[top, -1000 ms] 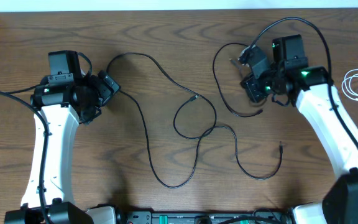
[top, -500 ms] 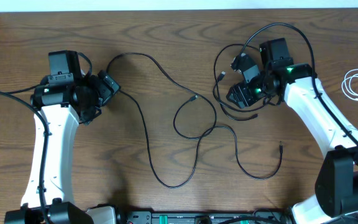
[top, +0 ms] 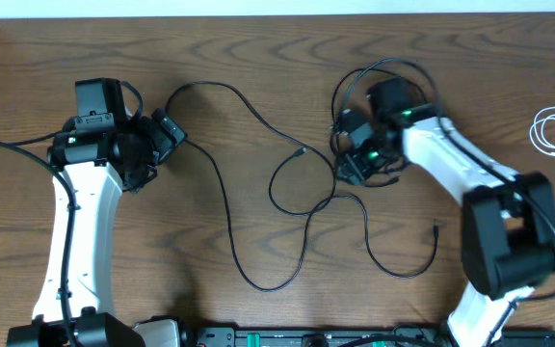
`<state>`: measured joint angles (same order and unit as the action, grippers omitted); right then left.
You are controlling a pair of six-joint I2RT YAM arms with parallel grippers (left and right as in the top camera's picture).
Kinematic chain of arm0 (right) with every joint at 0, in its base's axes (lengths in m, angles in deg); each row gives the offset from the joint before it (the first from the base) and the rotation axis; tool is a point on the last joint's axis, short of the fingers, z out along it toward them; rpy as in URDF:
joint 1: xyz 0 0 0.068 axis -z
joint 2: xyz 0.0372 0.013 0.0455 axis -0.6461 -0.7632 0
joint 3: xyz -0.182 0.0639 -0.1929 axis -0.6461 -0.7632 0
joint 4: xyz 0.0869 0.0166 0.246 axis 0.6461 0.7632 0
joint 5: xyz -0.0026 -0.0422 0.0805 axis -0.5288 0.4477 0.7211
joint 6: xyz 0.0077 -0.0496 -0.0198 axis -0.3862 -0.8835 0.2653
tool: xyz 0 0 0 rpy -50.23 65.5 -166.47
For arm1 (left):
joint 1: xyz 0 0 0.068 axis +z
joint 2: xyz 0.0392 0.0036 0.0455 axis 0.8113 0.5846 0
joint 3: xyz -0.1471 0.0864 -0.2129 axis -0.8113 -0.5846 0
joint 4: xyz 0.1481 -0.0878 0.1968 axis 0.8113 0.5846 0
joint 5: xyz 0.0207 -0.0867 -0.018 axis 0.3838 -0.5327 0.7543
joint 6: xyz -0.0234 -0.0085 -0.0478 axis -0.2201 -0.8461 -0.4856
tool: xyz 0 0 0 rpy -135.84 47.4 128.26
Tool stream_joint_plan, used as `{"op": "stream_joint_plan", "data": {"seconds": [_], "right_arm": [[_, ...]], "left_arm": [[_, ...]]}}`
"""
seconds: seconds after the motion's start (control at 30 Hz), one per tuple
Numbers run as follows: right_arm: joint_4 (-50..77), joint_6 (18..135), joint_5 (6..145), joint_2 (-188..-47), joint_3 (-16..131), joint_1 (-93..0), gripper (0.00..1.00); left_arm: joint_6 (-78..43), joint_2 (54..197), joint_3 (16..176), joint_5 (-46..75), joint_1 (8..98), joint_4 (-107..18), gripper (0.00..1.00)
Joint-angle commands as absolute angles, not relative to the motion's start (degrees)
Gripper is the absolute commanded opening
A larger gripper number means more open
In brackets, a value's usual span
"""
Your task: Untangle cables
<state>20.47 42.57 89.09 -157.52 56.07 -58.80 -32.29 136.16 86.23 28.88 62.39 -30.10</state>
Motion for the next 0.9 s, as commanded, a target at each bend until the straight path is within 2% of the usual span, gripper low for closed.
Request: {"op": "stream_joint_plan", "data": {"seconds": [0.0, 0.17, 0.3, 0.47, 0.5, 0.6, 0.87], "right_arm": [[19.38, 41.54, 84.39, -160.69, 55.64, -61.88, 0.67], [18.81, 41.56, 73.31, -164.53, 55.64, -65.22, 0.61], [18.96, 41.58, 70.14, -164.86, 55.66, -66.55, 0.30], [18.96, 41.58, 70.17, -163.18, 55.77, -66.29, 0.04], [19.07, 41.58, 70.19, -162.48, 55.77, -66.14, 0.03], [19.12, 41.58, 70.21, -159.49, 55.77, -65.94, 0.07], [19.60, 41.56, 70.21, -155.20, 55.77, -66.12, 0.48]], "left_arm": [[-32.51, 136.38, 86.54, 28.81, 62.57, -29.91, 0.98], [-32.53, 136.38, 86.54, 28.81, 62.57, -29.91, 0.98], [-32.53, 136.38, 86.54, 28.81, 62.57, -29.91, 0.98], [-32.51, 136.38, 86.54, 28.81, 62.57, -29.91, 0.98], [-32.51, 136.38, 86.54, 28.81, 62.57, -29.91, 0.98], [-32.51, 136.38, 86.54, 28.81, 62.57, -29.91, 0.98], [-32.53, 136.38, 86.54, 28.81, 62.57, -29.91, 0.98]]}}
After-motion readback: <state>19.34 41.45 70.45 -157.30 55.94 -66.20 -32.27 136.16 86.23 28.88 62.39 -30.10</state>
